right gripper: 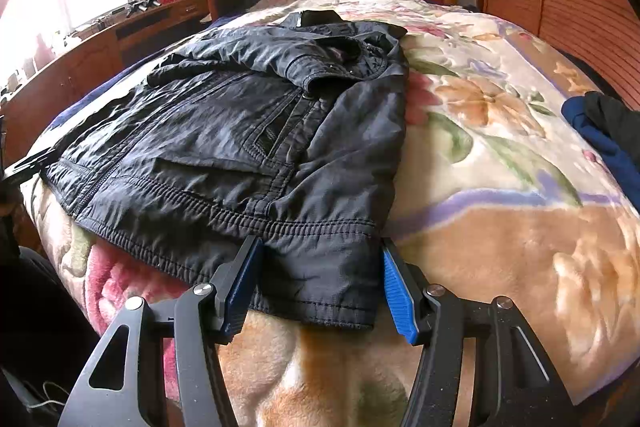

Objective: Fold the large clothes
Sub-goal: 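Close the left tool on the jacket side edge while the right tool grasps it too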

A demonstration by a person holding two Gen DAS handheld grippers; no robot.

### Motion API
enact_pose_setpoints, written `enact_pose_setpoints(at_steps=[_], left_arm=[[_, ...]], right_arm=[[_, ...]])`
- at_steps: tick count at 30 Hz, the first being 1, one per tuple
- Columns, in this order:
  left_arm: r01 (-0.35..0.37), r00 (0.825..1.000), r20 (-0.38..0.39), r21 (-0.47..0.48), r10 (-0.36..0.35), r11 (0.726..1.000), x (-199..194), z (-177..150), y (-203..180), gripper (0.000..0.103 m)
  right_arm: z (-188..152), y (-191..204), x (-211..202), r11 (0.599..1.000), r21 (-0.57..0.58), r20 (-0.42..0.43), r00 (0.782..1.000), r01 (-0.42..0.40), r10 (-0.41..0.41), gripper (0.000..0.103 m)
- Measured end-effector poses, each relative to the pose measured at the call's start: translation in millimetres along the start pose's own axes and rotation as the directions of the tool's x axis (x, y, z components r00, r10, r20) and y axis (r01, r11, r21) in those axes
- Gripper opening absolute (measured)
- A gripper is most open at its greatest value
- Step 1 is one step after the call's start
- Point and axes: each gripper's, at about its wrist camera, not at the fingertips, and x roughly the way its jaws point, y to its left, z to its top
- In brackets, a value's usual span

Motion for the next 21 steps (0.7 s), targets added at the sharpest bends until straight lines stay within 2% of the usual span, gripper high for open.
enact_pose_setpoints(at_steps=[3,6,8,9,10,11,13,15,21], left_arm=[[0.006,1.0,-0.012,0.024,-0.005,1.0,-3.2,-2.1,-7.0,0.053],[0.008,1.0,-0.026,0.02,-0.008,1.0,-2.8,-2.0,-7.7,0.05],[0.038,0.998,-0.041,-0.015,-0.038,0.999,0.2,-1.2,-3.2,0.046],[0.052,0.998,-0.043,-0.022,-0.053,0.998,0.3,-1.7,-2.3,0.04],[0.063,0.997,-0.044,-0.02,-0.064,0.998,-0.4,-1.5,-2.8,0.032],[0.067,0.997,-0.05,-0.007,-0.067,0.998,-1.4,0.3,-4.6,0.029],[0.062,0.997,-0.045,0.011,-0.062,0.998,-6.1,2.3,-9.6,0.016],[0.068,0.997,-0.034,0.02,-0.068,0.997,-12.4,4.8,-14.5,0.009],[0.02,0.997,0.067,0.075,-0.025,0.997,-48.5,19.5,-36.3,0.005]], right_arm=[[0.5,2.2,-0.3,1.0,-0.012,-0.01,1.0,-0.011,0.011,0.054],[2.7,3.7,0.7,1.0,-0.021,-0.017,1.0,-0.02,0.02,0.049],[4.2,5.1,1.5,0.999,-0.032,-0.016,0.999,-0.029,0.028,0.039],[4.8,5.7,1.4,0.999,-0.037,-0.012,0.999,-0.032,0.032,0.036],[5.1,5.7,0.2,0.999,-0.035,0.0,0.999,-0.036,0.036,0.027],[5.4,4.2,-1.8,0.998,-0.019,0.023,0.998,-0.052,0.052,0.02],[5.1,3.0,-4.0,0.997,0.002,0.052,0.996,-0.075,0.075,0.014],[4.9,5.9,-6.2,0.998,-0.006,0.072,0.996,-0.061,0.061,0.012],[4.7,9.5,-33.3,0.999,-0.014,0.173,0.984,-0.04,0.042,0.009]])
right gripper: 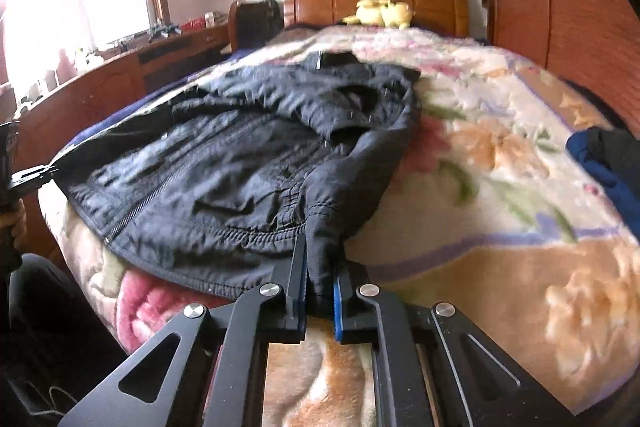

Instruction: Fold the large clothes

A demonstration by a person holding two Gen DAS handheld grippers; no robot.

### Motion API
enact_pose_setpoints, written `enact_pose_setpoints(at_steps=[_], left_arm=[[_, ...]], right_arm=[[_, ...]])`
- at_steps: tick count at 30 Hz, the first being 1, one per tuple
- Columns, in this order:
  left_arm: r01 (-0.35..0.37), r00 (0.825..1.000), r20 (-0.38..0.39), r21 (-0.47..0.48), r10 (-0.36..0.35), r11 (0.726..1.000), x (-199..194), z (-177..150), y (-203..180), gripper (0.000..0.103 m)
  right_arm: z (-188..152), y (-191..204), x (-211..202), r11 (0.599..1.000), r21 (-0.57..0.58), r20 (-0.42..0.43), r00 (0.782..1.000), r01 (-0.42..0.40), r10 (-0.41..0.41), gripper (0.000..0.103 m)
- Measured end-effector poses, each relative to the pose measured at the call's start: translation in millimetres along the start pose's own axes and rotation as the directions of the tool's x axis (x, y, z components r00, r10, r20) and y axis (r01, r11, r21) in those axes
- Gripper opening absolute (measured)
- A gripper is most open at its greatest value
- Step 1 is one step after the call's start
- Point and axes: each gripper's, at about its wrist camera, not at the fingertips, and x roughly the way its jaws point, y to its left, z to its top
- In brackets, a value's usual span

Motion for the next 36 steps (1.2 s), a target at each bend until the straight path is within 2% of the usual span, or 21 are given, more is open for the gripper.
enact_pose_setpoints(at_steps=[4,13,19,24,31,36], left_arm=[[-0.005,0.995,0.098,0.024,0.003,1.0,-34.9,11.9,-12.3,0.005],[-0.012,0.982,0.187,0.059,0.001,0.998,-93.7,15.8,-25.6,0.005],[-0.008,0.972,0.235,0.079,-0.011,0.997,-115.6,19.4,-36.2,0.005],[-0.006,0.973,0.23,0.08,-0.012,0.997,-99.1,27.0,-30.4,0.005],[0.013,0.983,0.184,0.035,-0.019,0.999,-64.8,12.6,-18.3,0.005],[0.012,0.984,0.179,0.023,-0.016,1.0,-47.2,17.8,-15.5,0.005]], right_arm=[[2.7,1.1,-26.9,1.0,-0.004,0.052,0.999,0.004,-0.003,0.008],[-11.6,-1.2,-85.6,1.0,-0.023,0.121,0.993,-0.011,0.013,0.008],[-20.2,-2.9,-116.4,0.999,-0.032,0.153,0.988,-0.027,0.031,0.008],[-17.4,-6.5,-115.0,0.998,-0.056,0.152,0.988,-0.004,0.013,0.008],[-15.5,-6.7,-90.0,0.999,-0.038,0.108,0.994,-0.016,0.02,0.008],[0.8,-5.9,-76.1,0.999,-0.037,0.109,0.993,-0.029,0.033,0.008]])
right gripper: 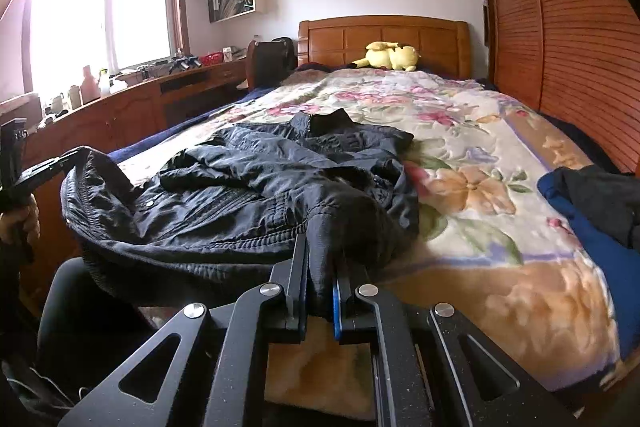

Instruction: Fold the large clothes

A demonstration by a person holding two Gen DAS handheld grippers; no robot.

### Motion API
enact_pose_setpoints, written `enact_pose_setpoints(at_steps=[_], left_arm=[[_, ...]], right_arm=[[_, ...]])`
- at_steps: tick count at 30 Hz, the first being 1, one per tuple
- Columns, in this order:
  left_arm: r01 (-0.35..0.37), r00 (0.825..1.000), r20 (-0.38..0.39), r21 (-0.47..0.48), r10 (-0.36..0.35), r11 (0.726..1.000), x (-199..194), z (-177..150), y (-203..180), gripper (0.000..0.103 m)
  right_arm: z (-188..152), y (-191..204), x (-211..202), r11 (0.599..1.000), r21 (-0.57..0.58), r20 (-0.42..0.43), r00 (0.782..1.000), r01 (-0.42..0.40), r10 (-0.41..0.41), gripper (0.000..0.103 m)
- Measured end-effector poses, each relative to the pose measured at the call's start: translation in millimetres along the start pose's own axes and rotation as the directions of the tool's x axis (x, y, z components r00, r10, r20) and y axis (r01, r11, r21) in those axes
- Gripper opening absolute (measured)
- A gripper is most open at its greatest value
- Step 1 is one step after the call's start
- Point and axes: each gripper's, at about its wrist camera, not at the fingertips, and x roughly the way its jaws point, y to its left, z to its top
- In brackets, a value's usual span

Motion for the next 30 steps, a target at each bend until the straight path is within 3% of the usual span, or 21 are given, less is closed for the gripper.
enact_pose_setpoints(at_steps=[4,10,15,20,25,30], left_arm=[[0.009,1.0,0.007,0.004,-0.009,1.0,27.0,18.3,4.5,0.005],[0.027,1.0,0.009,0.014,-0.027,1.0,92.4,73.8,16.5,0.005],[-0.025,0.999,0.042,0.031,0.024,0.999,145.5,119.8,32.0,0.005],[-0.08,0.996,0.049,0.009,0.079,0.997,203.6,157.9,57.3,0.005],[-0.165,0.986,0.026,0.075,0.164,0.983,278.6,181.8,65.7,0.005],[-0.187,0.982,-0.005,0.081,0.188,0.979,337.8,198.6,75.6,0.005]], right_arm=[[25.5,-2.3,19.5,1.0,-0.026,0.042,0.999,0.017,-0.016,0.008],[84.6,-11.3,65.4,0.995,-0.082,0.083,0.996,0.051,-0.044,0.008],[141.4,-25.0,115.4,0.991,-0.105,0.112,0.992,0.078,-0.066,0.008],[198.8,-37.0,189.3,0.983,-0.132,0.119,0.987,0.127,-0.111,0.008],[229.9,-45.8,285.9,0.963,-0.172,0.075,0.977,0.209,-0.198,0.008],[248.8,-49.4,363.8,0.944,-0.174,0.018,0.96,0.279,-0.28,0.008]])
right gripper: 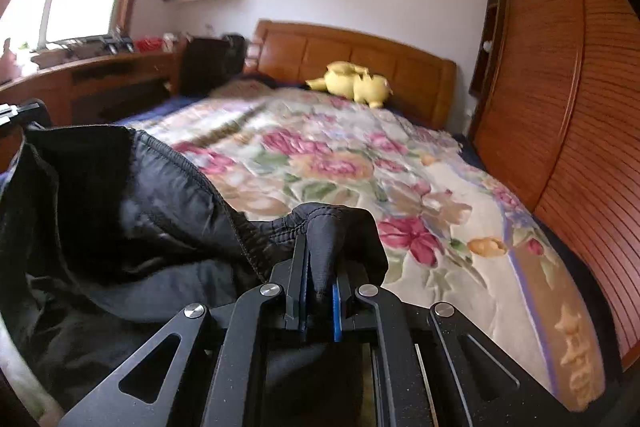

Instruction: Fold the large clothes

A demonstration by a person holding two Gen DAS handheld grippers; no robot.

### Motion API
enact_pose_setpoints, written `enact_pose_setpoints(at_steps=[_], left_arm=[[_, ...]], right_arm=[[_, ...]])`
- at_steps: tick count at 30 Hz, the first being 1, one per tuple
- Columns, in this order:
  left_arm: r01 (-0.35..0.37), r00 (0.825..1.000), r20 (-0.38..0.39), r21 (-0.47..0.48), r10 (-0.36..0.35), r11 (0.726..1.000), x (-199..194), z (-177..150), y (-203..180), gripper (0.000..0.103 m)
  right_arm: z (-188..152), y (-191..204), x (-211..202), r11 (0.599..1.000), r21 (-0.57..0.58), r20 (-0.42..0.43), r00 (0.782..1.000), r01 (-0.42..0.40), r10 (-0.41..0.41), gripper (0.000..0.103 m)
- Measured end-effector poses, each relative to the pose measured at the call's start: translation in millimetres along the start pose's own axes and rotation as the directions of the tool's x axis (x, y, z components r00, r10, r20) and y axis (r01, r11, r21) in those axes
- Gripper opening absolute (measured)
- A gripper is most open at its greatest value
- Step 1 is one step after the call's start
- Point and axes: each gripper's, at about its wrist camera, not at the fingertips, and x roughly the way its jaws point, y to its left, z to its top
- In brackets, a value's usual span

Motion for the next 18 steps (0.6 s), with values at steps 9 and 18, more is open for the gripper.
enact_pose_setpoints(at_steps=[9,18], left_arm=[[0.026,0.987,-0.157,0.025,-0.022,0.999,56.0,-18.0,-1.7,0.011],[0.083,0.975,-0.21,0.066,-0.068,0.994,-0.6,-58.1,1.9,0.04]], right_arm=[[11.3,-2.7,73.4,0.988,0.142,-0.207,0.975,-0.055,0.084,0.021],[-12.2,-6.0,19.7,0.986,0.156,-0.207,0.973,-0.068,0.1,0.065]])
